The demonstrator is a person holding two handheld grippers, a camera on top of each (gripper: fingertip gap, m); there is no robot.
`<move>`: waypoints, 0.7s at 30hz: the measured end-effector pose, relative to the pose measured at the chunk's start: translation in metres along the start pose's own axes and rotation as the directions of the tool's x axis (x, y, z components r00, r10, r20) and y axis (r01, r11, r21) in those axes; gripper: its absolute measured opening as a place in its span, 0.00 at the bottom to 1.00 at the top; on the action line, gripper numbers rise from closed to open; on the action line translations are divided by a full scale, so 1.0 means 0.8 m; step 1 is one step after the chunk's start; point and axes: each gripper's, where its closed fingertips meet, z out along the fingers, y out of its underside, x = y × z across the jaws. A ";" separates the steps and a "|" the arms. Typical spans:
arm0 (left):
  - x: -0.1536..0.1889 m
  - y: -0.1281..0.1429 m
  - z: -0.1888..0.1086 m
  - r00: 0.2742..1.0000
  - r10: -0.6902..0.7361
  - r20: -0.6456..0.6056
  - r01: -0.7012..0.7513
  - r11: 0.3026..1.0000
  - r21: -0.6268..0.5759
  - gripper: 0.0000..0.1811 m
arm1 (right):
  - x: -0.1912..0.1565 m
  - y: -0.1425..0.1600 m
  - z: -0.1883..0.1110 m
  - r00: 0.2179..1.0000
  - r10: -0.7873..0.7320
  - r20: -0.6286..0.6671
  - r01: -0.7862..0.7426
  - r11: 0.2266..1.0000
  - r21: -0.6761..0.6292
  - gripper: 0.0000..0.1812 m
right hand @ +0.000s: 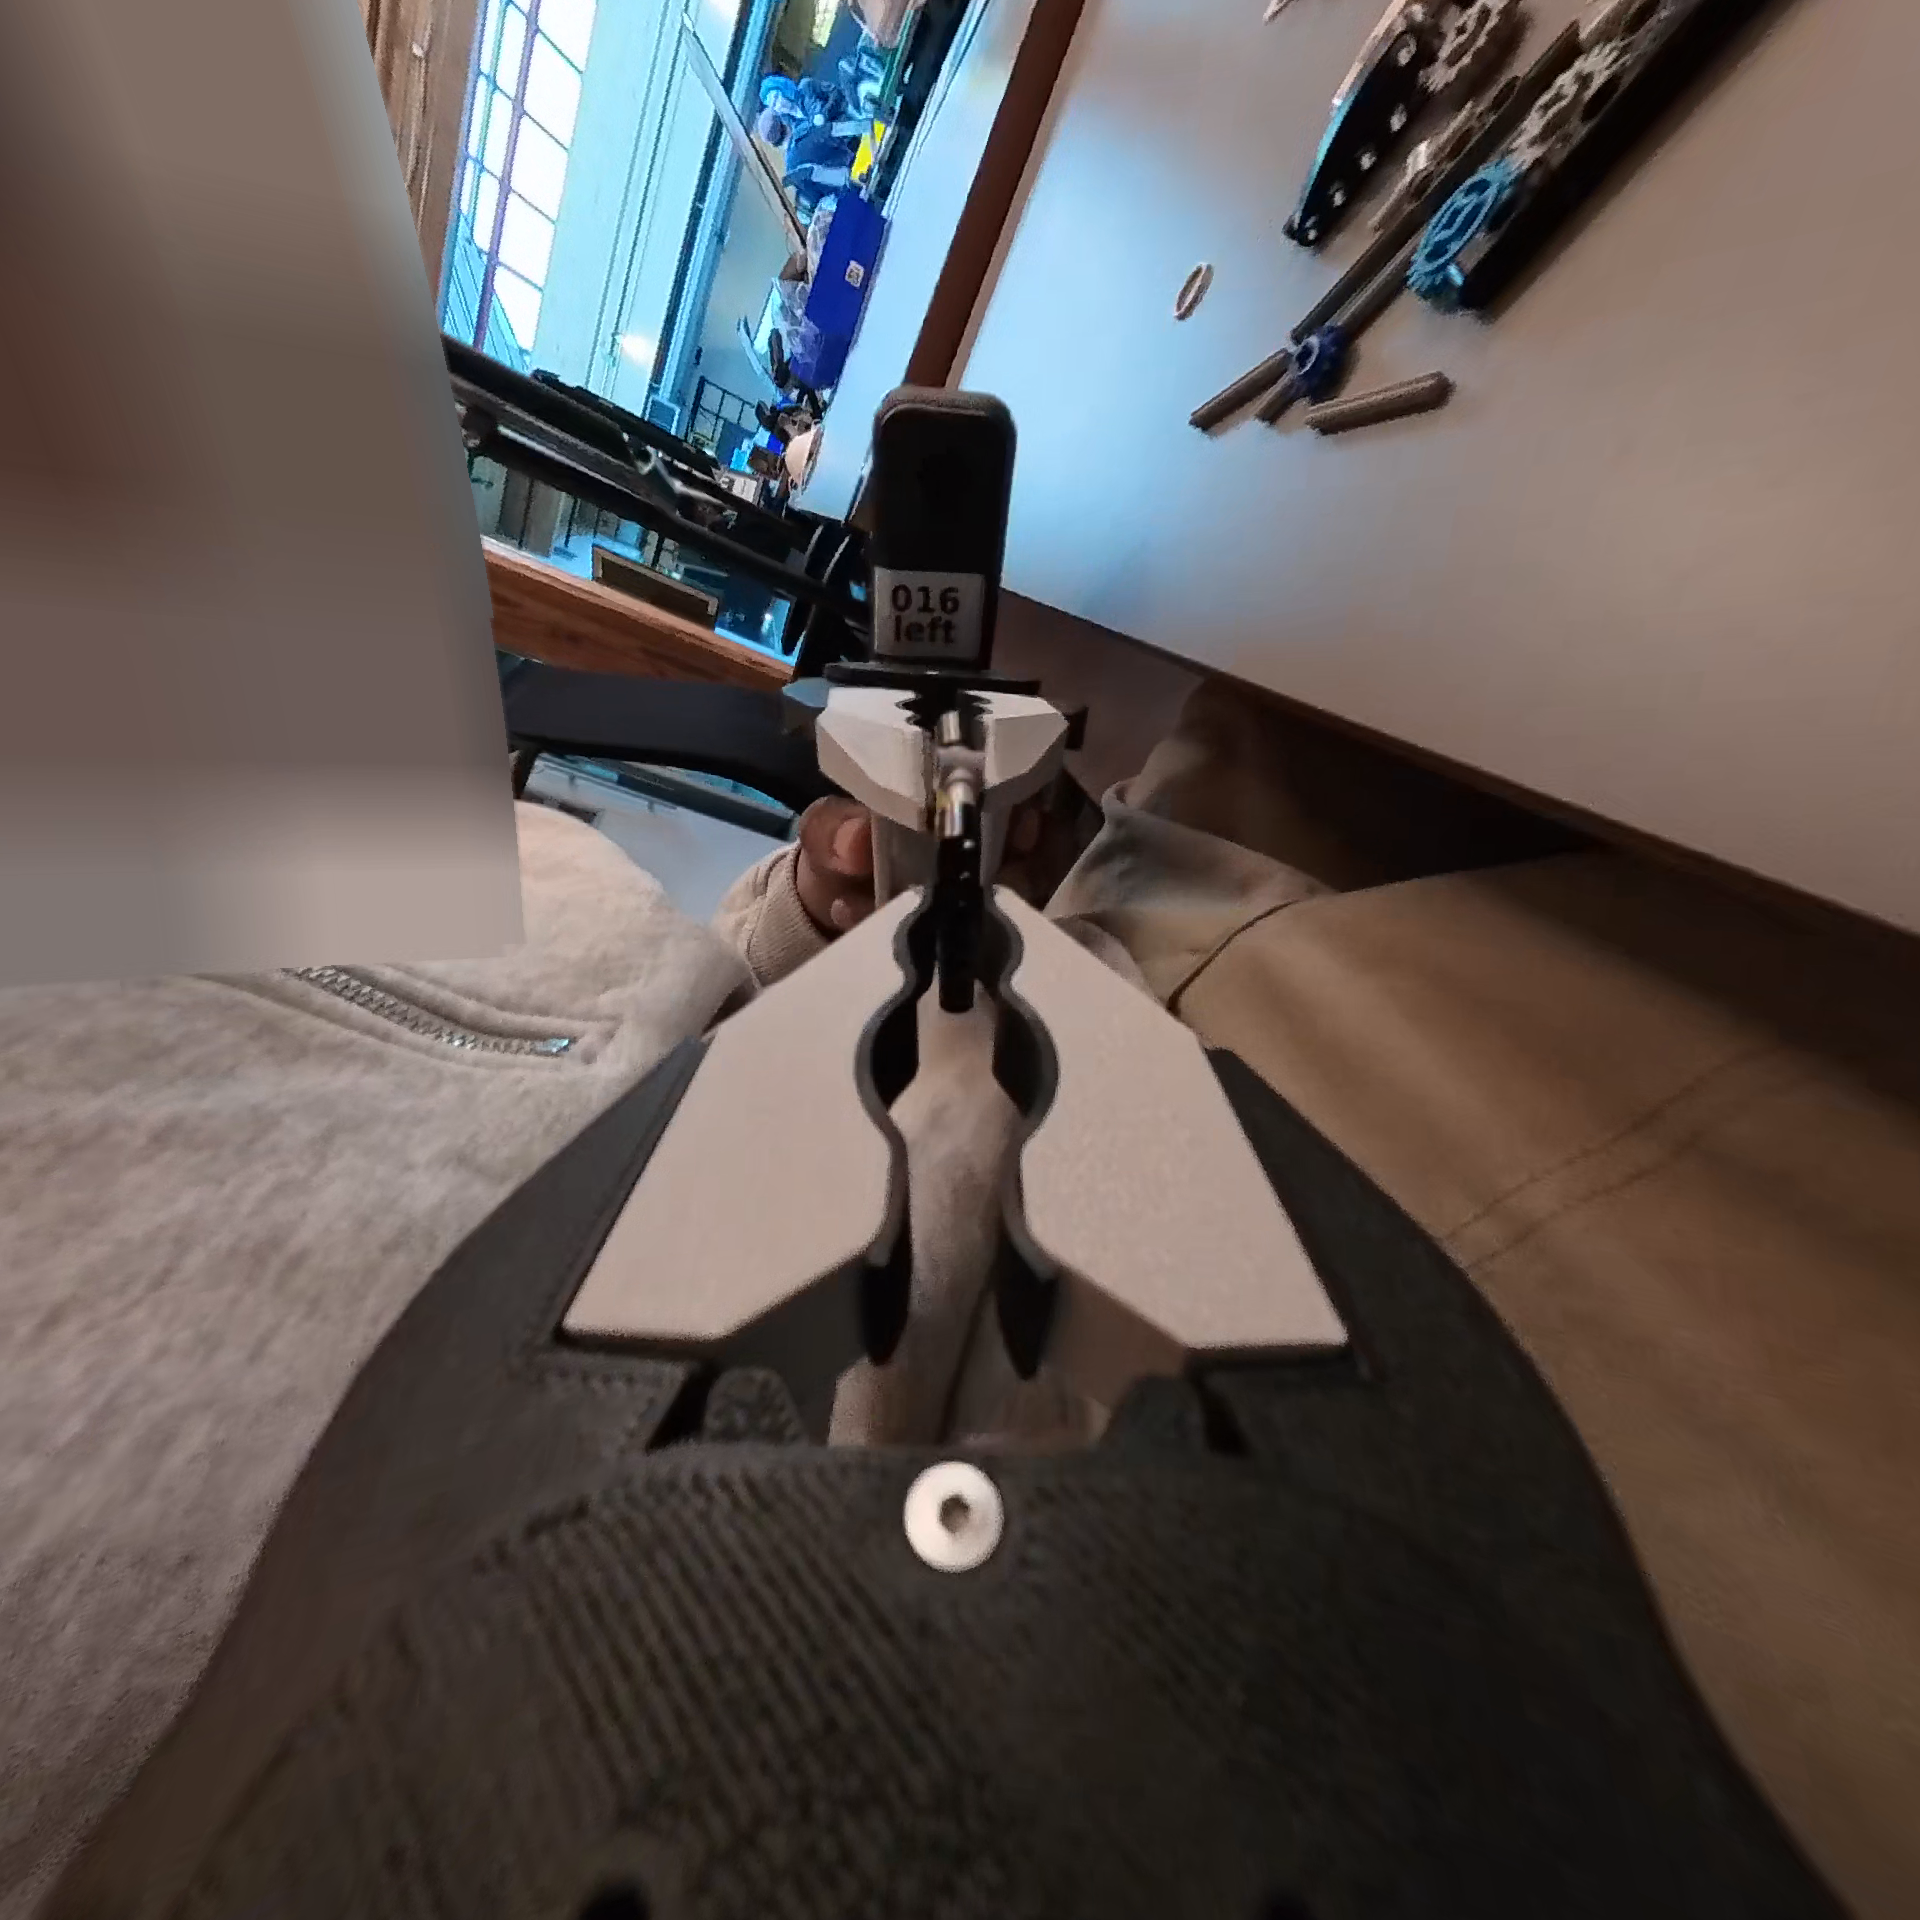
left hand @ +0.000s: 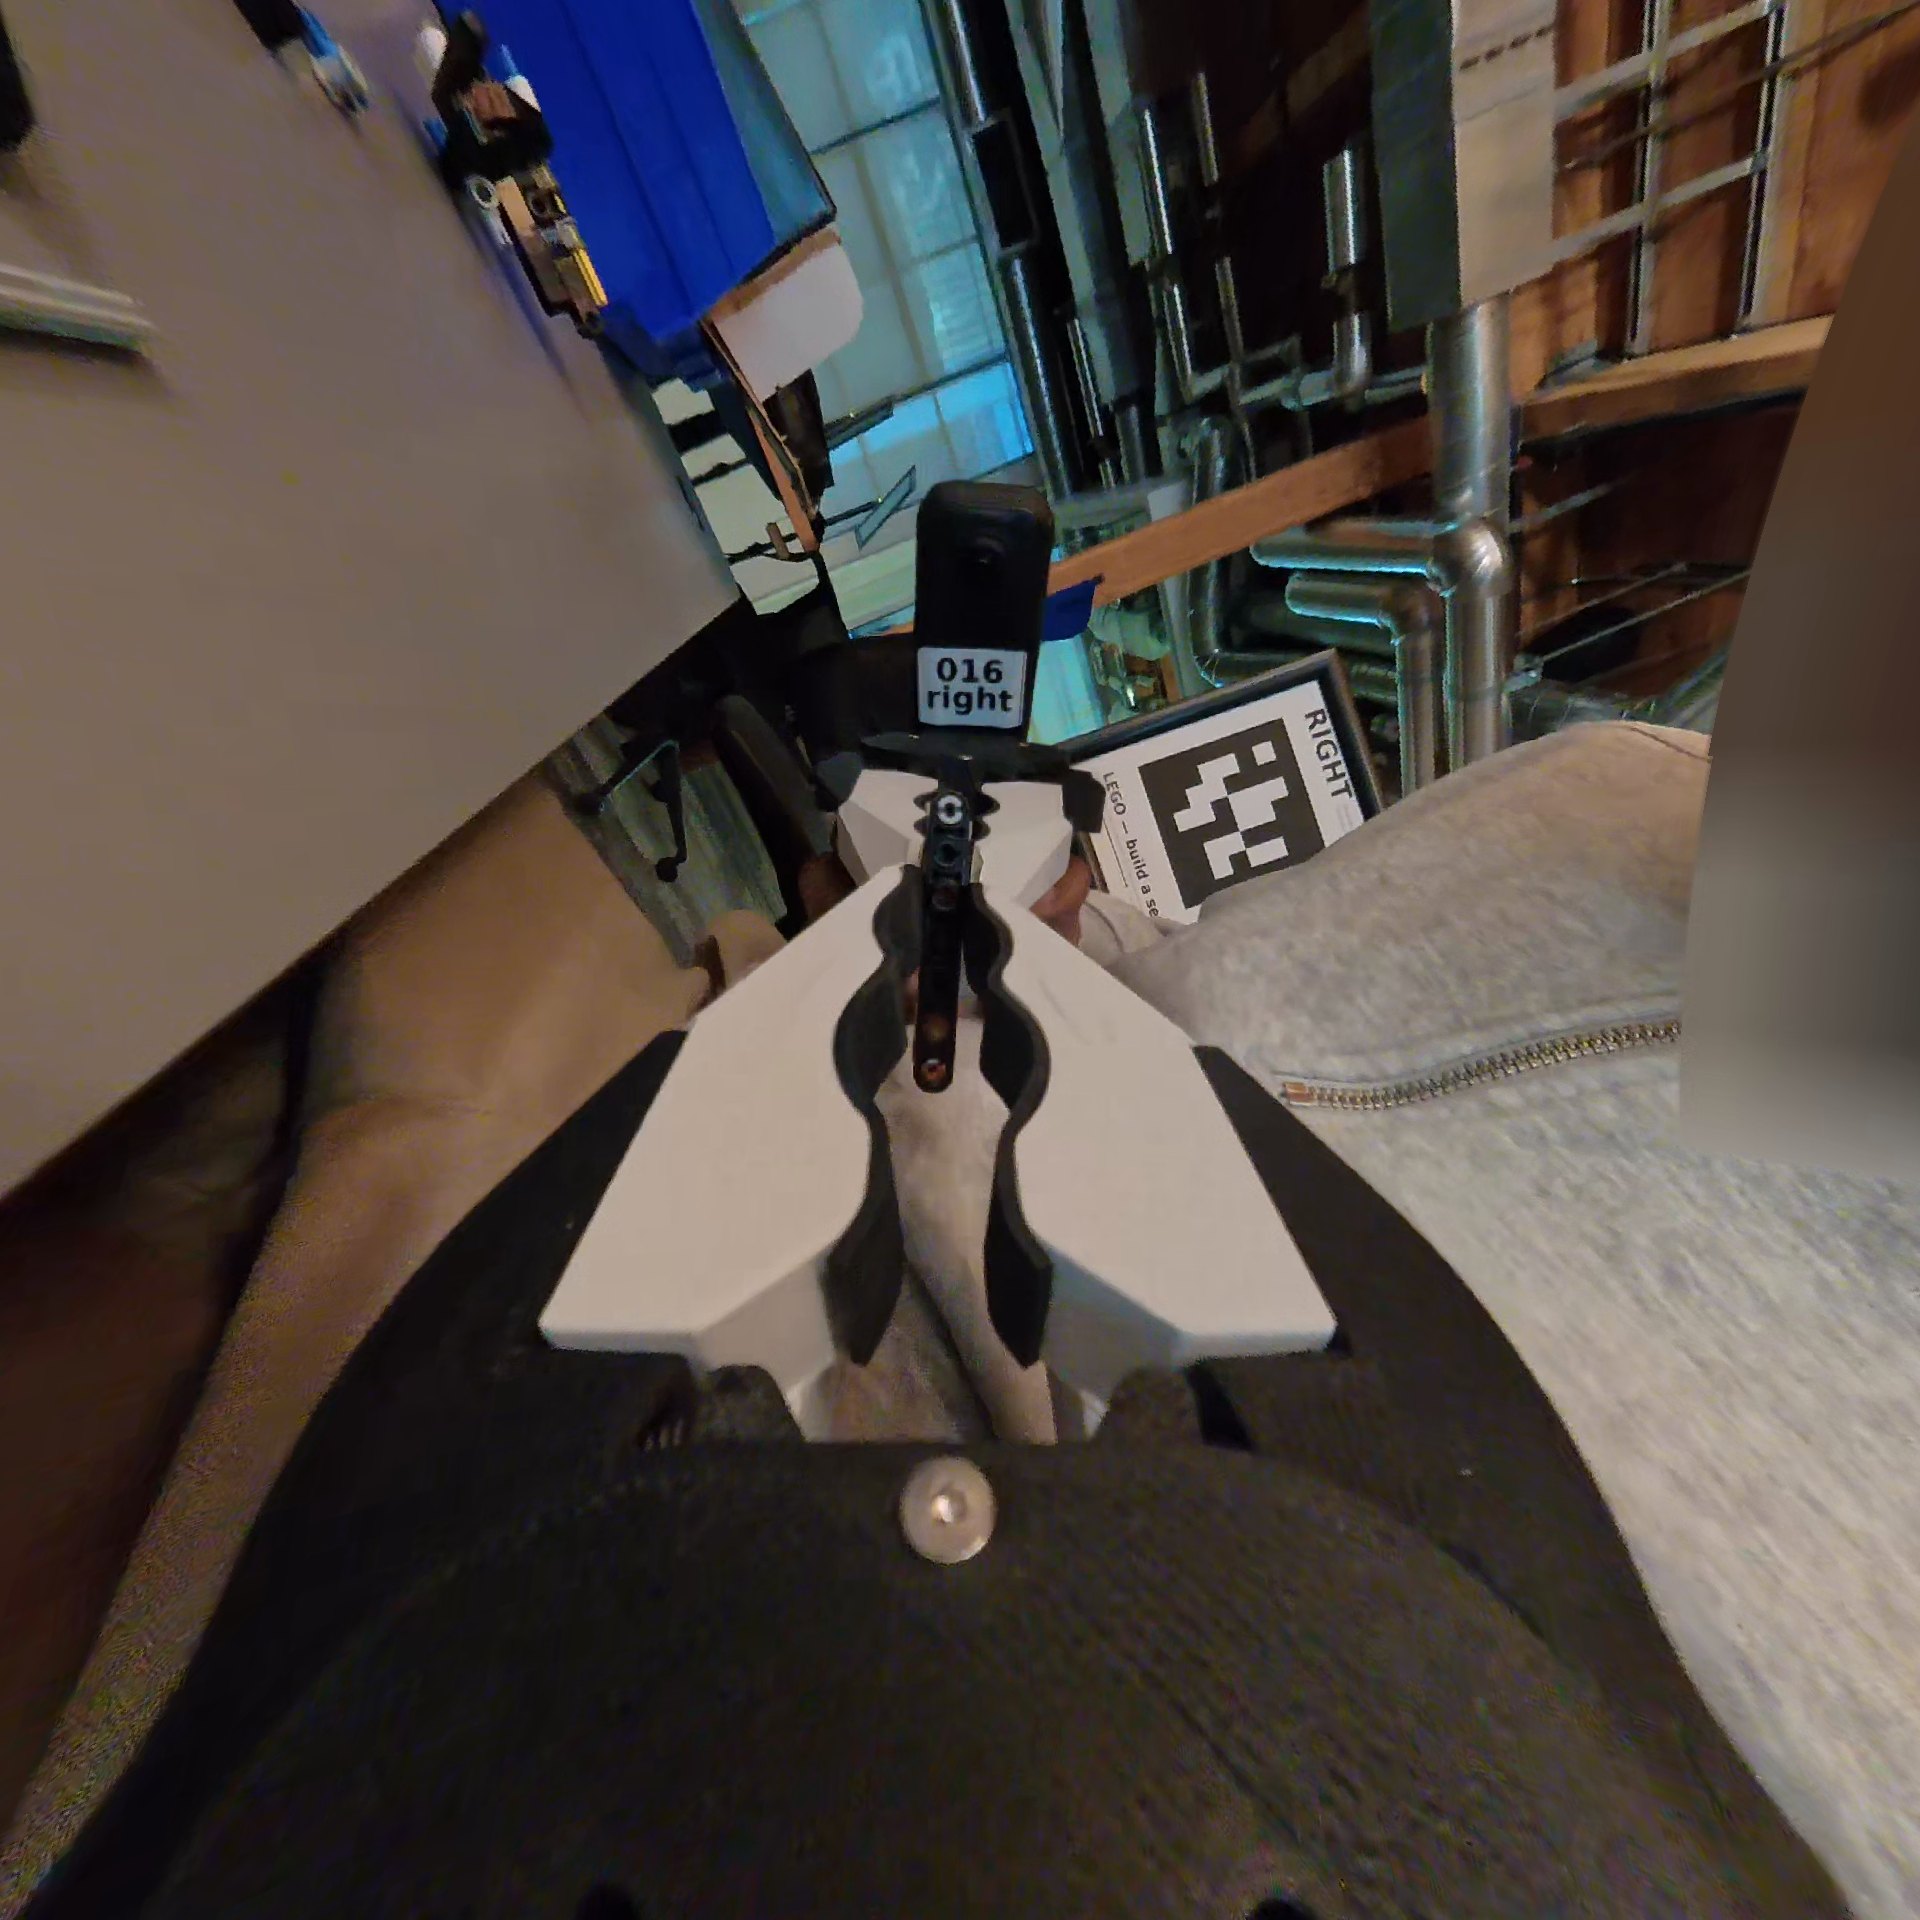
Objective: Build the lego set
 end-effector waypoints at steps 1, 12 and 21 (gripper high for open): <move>0.001 0.001 0.001 1.000 0.000 -0.005 0.000 1.000 -0.004 0.03 | -0.001 0.001 -0.001 1.000 -0.005 0.005 0.005 1.000 0.001 0.03; 0.008 0.003 0.003 0.999 0.012 -0.033 -0.013 1.000 -0.018 0.03 | -0.008 0.000 -0.003 0.997 -0.072 0.009 0.072 0.997 0.036 0.02; 0.011 0.006 0.003 0.999 -0.015 -0.051 0.013 0.999 -0.030 0.04 | -0.011 0.001 -0.004 0.996 -0.085 0.012 0.084 0.996 0.039 0.02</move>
